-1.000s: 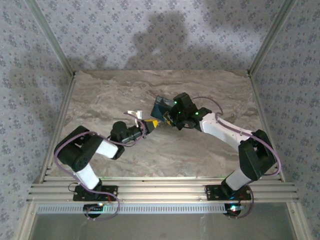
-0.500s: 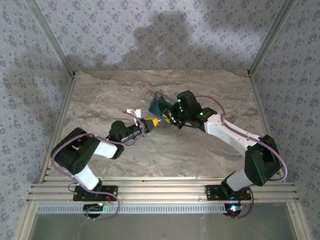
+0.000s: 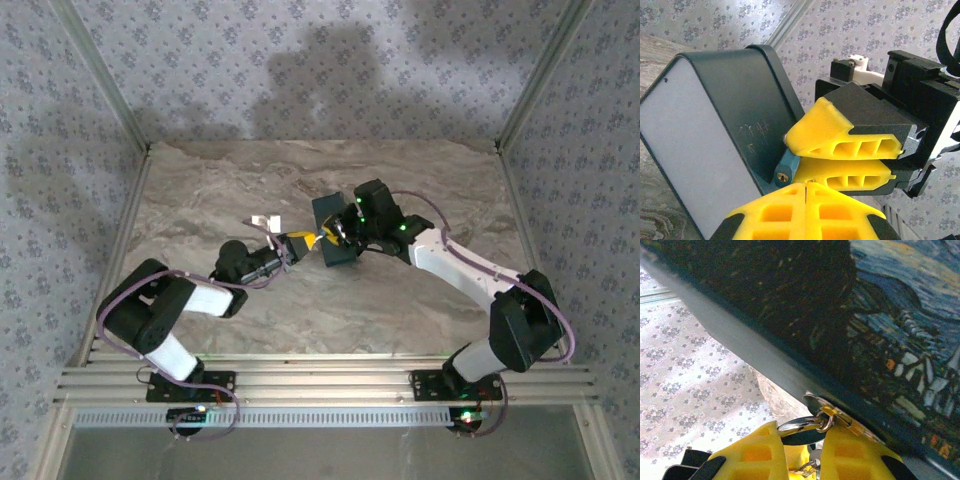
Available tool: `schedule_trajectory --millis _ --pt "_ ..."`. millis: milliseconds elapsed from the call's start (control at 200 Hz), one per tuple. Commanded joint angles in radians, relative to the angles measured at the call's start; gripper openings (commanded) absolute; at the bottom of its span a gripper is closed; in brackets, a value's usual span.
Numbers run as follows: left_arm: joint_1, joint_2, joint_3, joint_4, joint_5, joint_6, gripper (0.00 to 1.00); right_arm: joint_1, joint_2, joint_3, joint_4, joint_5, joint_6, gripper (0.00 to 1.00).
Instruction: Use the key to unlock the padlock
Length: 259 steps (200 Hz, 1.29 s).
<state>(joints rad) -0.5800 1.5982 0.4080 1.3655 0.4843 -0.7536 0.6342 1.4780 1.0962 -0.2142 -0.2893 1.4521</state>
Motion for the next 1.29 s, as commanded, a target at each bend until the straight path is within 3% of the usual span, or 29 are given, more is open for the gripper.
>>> schedule_trajectory --millis 0,320,565,979,1174,1224,1289 --pt "0.025 0.009 -0.001 0.044 0.029 -0.013 0.0 -0.004 -0.016 0.002 0.021 -0.024 -0.017 0.0" --pt "0.091 0.081 -0.005 0.044 0.142 -0.02 0.0 -0.01 0.064 0.001 0.022 -0.079 -0.042 0.0" --pt "0.108 0.125 0.011 0.045 0.155 -0.011 0.0 -0.011 0.091 0.041 -0.032 -0.064 -0.065 0.0" --pt "0.176 0.154 -0.039 0.043 0.155 -0.04 0.0 0.052 0.183 0.151 -0.195 0.099 -0.246 0.0" --pt "0.184 0.134 -0.052 -0.004 0.158 -0.025 0.0 0.116 0.199 0.407 -0.461 0.284 -0.494 0.0" --pt "0.185 0.128 -0.052 -0.019 0.157 -0.022 0.0 0.138 0.213 0.476 -0.523 0.325 -0.559 0.08" --pt "0.184 0.115 -0.052 -0.038 0.157 -0.02 0.0 0.163 0.227 0.544 -0.6 0.377 -0.62 0.26"
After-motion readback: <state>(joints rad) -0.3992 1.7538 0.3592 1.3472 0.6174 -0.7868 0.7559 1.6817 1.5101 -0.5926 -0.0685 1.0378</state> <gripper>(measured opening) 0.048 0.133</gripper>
